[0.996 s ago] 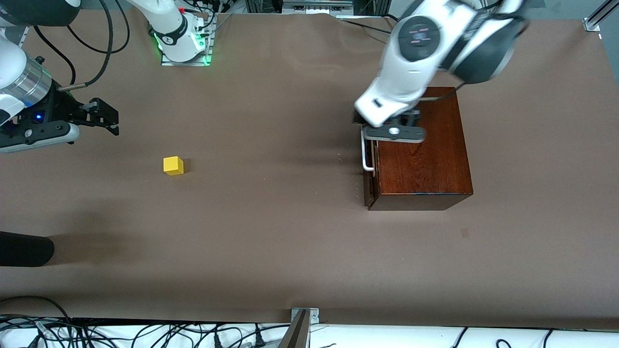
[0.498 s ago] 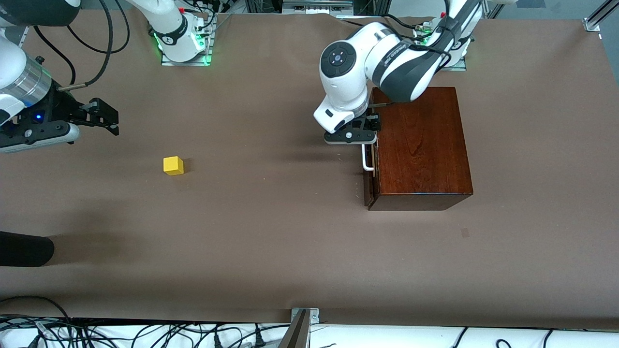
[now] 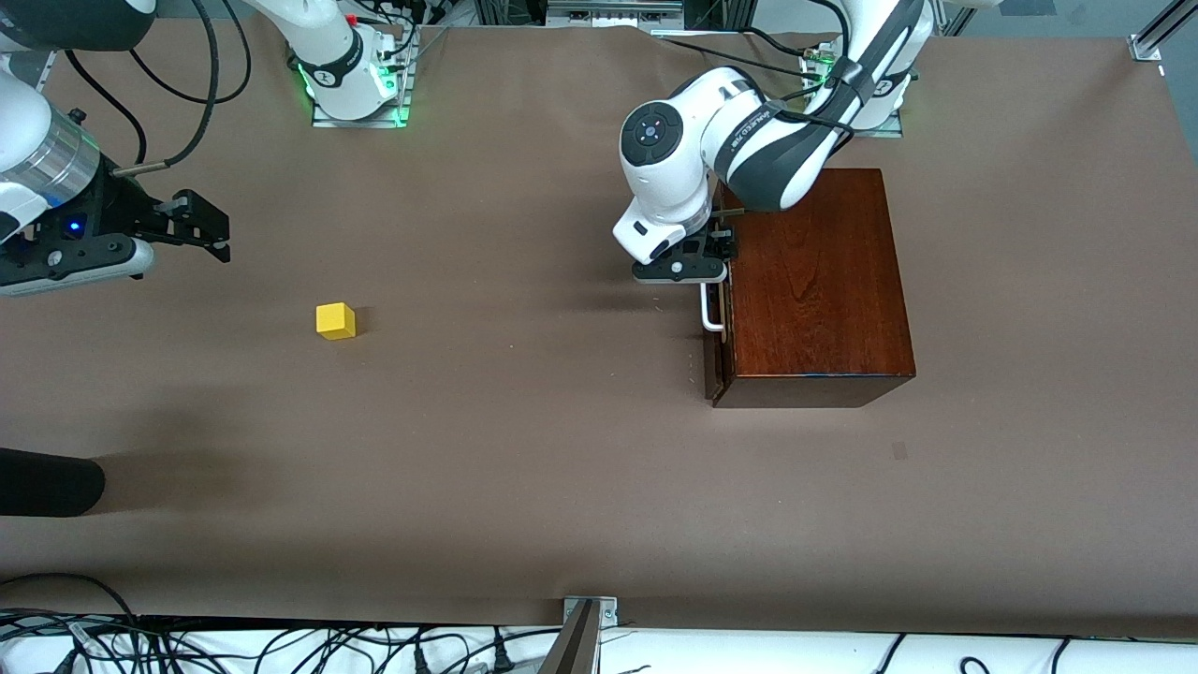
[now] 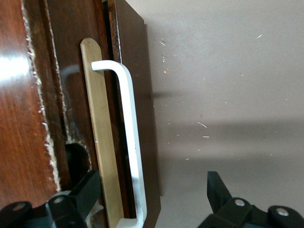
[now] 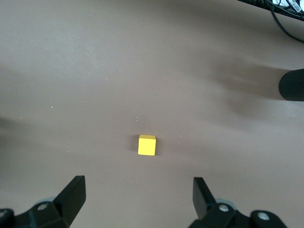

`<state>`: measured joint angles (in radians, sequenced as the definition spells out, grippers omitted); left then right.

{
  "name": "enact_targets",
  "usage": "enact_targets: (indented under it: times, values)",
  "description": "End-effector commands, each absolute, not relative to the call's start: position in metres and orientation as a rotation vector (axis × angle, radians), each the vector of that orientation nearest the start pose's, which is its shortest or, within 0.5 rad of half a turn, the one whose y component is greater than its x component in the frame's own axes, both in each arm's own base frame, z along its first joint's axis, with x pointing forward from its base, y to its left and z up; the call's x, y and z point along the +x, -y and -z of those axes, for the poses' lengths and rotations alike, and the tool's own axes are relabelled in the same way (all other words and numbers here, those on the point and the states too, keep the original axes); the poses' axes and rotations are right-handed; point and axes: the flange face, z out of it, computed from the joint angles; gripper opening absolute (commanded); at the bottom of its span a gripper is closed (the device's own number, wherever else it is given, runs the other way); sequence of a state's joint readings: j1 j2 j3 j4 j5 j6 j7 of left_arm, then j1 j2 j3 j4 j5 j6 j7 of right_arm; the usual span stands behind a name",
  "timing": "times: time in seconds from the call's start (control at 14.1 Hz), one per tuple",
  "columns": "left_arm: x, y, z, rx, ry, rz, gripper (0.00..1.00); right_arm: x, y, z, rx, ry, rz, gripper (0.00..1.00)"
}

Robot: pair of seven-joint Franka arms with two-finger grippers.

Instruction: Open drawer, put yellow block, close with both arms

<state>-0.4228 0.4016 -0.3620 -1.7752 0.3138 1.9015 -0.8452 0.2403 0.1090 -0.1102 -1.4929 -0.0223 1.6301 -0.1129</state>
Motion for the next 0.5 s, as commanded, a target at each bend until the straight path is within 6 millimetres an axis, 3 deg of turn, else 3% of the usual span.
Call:
enact_targets:
  times: [0.0, 0.43]
  values:
    - [0.466, 0.414, -0.311, -2.829, -0.117, -0.015, 1.00, 0.585, -0.081, -0.612, -3.151, 0.378, 0.046, 1.00]
    - [0.452, 0.431, -0.299, -2.827, -0.115, -0.014, 1.00, 0.585, -0.080, -0.612, -3.151, 0.378, 0.046, 1.00]
